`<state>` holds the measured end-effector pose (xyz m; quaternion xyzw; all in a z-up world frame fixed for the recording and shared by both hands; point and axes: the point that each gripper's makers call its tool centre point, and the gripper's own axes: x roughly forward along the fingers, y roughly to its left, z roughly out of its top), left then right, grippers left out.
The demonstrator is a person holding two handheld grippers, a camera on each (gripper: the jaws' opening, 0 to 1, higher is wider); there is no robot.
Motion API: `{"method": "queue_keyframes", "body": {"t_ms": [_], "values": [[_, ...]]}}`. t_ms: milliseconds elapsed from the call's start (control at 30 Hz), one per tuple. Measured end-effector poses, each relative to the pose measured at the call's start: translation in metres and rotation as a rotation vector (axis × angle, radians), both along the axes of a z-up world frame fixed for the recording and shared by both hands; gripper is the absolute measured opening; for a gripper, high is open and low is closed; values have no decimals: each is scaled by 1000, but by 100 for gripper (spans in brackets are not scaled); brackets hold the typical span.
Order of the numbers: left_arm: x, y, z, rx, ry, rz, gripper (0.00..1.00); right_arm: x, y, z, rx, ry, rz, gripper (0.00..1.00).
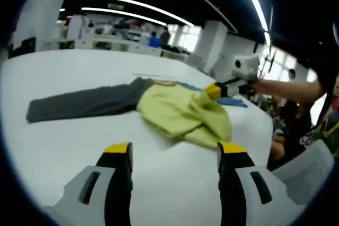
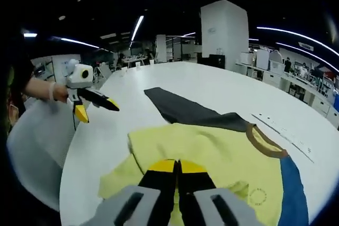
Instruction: Fold the garment on the visible template until the final outline fits inside the template.
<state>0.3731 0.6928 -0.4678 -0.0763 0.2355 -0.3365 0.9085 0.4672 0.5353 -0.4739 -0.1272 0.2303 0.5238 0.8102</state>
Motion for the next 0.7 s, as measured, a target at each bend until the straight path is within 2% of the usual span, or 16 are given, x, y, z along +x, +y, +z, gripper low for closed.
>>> {"method": "queue_keyframes", "body": {"t_ms": [233, 367, 533, 700], "values": [[1, 2, 0, -3, 1, 4, 61, 1, -10, -3, -21, 11, -10, 0], [0, 1, -1, -3, 2, 1, 61, 3, -18, 4, -4, 12, -28, 14], [-1, 1, -1, -3, 3, -2, 61, 0, -29, 11, 8, 3, -35, 21], [-1, 1, -1, -2, 4, -3, 61, -7, -39, 14, 22, 4, -39, 34]]}}
